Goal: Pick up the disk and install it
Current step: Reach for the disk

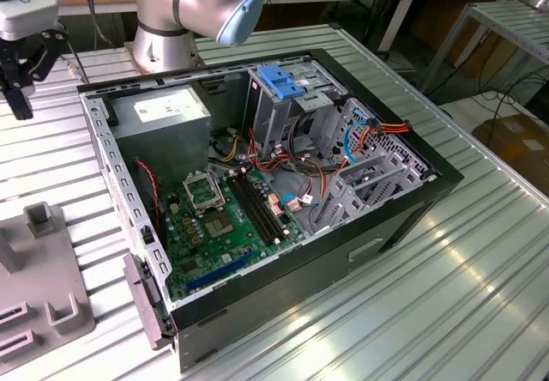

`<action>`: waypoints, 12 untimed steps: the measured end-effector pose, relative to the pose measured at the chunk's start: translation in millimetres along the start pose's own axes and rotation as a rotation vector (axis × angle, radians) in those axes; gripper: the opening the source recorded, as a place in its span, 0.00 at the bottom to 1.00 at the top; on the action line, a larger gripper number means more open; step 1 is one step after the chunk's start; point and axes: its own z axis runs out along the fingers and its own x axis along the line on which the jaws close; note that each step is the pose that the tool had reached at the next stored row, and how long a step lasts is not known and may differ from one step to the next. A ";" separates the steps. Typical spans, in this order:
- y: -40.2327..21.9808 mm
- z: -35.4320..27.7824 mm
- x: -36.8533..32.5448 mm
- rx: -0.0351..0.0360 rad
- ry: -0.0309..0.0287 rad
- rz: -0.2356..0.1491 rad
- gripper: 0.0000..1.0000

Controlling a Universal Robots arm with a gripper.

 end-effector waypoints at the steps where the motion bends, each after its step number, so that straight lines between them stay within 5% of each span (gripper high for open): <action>1: 1.3 -0.2 5.8 0.0000 0.0000 0.000 0.10; 10: 3.3 -1.0 52.8 0.0000 -0.0001 0.000 0.10; 12: 3.0 -1.2 68.1 0.0000 -0.0001 0.000 0.10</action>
